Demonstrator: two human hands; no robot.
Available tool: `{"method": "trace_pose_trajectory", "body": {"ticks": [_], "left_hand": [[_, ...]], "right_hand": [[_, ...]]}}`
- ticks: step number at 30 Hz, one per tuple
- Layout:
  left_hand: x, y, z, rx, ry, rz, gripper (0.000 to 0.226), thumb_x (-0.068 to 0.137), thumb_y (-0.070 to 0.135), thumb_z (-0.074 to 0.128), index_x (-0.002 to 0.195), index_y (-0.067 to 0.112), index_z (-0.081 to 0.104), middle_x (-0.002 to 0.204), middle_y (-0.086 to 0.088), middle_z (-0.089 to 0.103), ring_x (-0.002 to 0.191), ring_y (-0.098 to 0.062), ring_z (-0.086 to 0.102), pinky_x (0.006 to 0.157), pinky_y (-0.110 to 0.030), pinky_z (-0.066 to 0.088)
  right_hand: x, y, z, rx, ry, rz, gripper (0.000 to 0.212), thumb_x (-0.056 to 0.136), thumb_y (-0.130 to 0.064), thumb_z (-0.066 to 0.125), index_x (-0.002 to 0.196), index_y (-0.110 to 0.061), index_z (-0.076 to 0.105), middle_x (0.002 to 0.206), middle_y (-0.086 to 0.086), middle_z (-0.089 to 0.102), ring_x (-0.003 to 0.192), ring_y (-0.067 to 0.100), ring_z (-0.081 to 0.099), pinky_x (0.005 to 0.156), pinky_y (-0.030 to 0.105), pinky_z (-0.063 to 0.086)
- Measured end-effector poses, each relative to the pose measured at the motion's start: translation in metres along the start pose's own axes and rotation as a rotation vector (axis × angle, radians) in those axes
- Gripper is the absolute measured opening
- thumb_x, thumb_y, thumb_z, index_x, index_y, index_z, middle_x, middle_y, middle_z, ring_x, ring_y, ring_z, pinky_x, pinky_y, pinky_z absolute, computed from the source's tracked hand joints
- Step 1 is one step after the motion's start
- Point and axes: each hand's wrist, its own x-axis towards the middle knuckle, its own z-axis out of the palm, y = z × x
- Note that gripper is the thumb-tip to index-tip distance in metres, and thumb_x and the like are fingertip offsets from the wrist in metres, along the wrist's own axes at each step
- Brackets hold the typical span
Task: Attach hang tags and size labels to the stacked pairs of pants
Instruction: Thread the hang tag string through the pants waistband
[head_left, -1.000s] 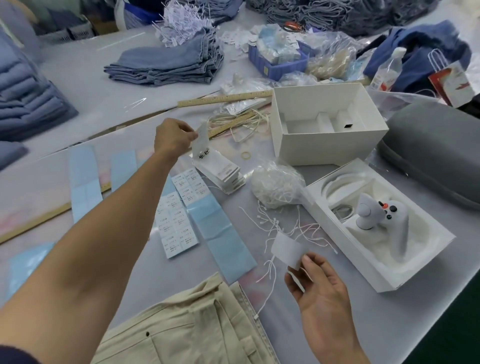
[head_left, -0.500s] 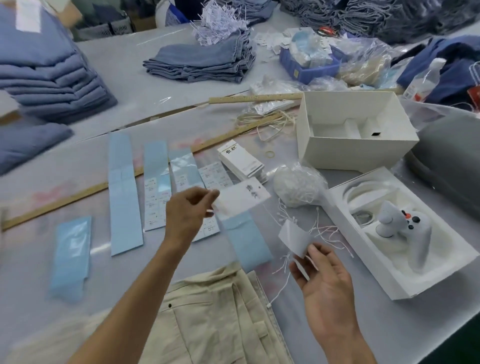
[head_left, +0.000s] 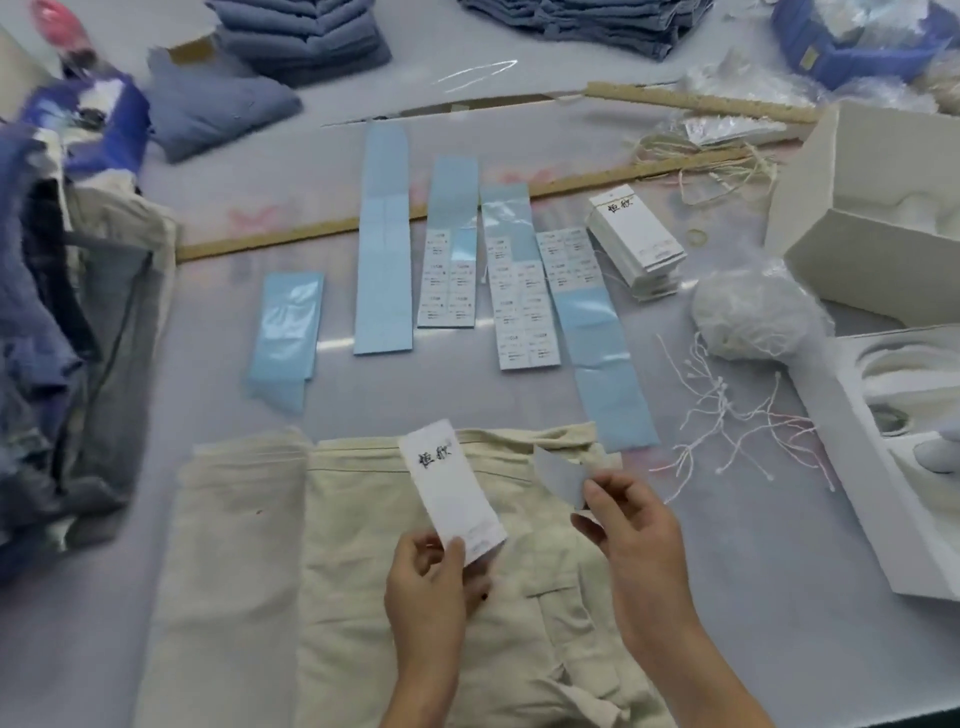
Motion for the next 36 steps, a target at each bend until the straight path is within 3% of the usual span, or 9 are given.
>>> {"method": "trace_pose_trajectory", "body": {"ticks": [3, 6, 8, 16, 20, 25, 36], "left_hand": [[-0.004, 0.009, -0.001, -0.044, -0.088, -0.004, 0.013, 0.099, 0.005, 0.061, 0.101, 0.017, 0.057, 0.083, -0.007, 0.079, 0.07, -0.034, 0.076, 0.055, -0.04, 0.06], [-0.006, 0.016, -0.003, -0.057, -0.2, -0.011, 0.022, 0.1, 0.001, 0.058, 0.112, 0.019, 0.056, 0.087, -0.01, 0.079, 0.076, -0.03, 0.077, 0.055, -0.033, 0.06], [-0.006, 0.018, -0.002, -0.054, -0.264, -0.045, 0.024, 0.1, -0.002, 0.055, 0.116, 0.016, 0.057, 0.088, -0.013, 0.079, 0.076, -0.033, 0.077, 0.058, -0.036, 0.062], [0.0, 0.014, -0.006, -0.06, -0.391, -0.179, 0.023, 0.103, 0.002, 0.046, 0.112, 0.004, 0.067, 0.087, -0.023, 0.076, 0.069, -0.041, 0.074, 0.052, -0.032, 0.06], [0.005, 0.011, -0.007, -0.073, -0.394, -0.195, 0.024, 0.101, 0.001, 0.048, 0.107, 0.008, 0.071, 0.083, -0.022, 0.076, 0.066, -0.038, 0.074, 0.05, -0.032, 0.059], [0.007, 0.01, -0.008, -0.089, -0.405, -0.2, 0.027, 0.1, 0.0, 0.049, 0.106, 0.009, 0.074, 0.084, -0.02, 0.076, 0.065, -0.033, 0.074, 0.052, -0.033, 0.06], [0.009, 0.005, -0.008, -0.111, -0.429, -0.195, 0.026, 0.103, 0.002, 0.047, 0.108, 0.009, 0.072, 0.088, -0.021, 0.077, 0.073, -0.042, 0.075, 0.053, -0.031, 0.06]], "right_hand": [[-0.006, 0.005, 0.007, -0.201, -0.005, -0.152, 0.016, 0.095, -0.004, 0.066, 0.089, -0.018, 0.07, 0.086, -0.001, 0.07, 0.085, 0.014, 0.065, 0.079, 0.029, 0.057], [-0.01, 0.005, 0.017, -0.382, -0.06, -0.325, 0.026, 0.094, -0.004, 0.066, 0.088, -0.028, 0.069, 0.087, -0.008, 0.07, 0.086, 0.008, 0.067, 0.077, 0.016, 0.052], [-0.009, 0.009, 0.023, -0.472, -0.077, -0.417, 0.029, 0.094, -0.002, 0.066, 0.088, -0.03, 0.068, 0.087, -0.013, 0.069, 0.089, 0.009, 0.067, 0.078, 0.012, 0.05], [0.005, 0.036, 0.028, -0.885, -0.19, -0.88, 0.006, 0.095, -0.011, 0.061, 0.097, -0.014, 0.065, 0.095, -0.009, 0.062, 0.093, 0.011, 0.056, 0.083, 0.016, 0.043], [0.008, 0.052, 0.028, -1.027, -0.282, -1.011, 0.007, 0.096, -0.008, 0.061, 0.092, -0.009, 0.066, 0.094, -0.002, 0.063, 0.089, 0.021, 0.057, 0.077, 0.029, 0.049], [0.008, 0.066, 0.025, -1.137, -0.32, -1.1, 0.006, 0.093, -0.003, 0.064, 0.088, -0.007, 0.067, 0.091, 0.004, 0.063, 0.084, 0.027, 0.058, 0.074, 0.037, 0.052], [0.008, 0.067, 0.016, -1.191, -0.3, -1.131, 0.005, 0.092, -0.002, 0.066, 0.088, -0.006, 0.068, 0.091, 0.004, 0.066, 0.084, 0.026, 0.059, 0.07, 0.039, 0.053]]}}
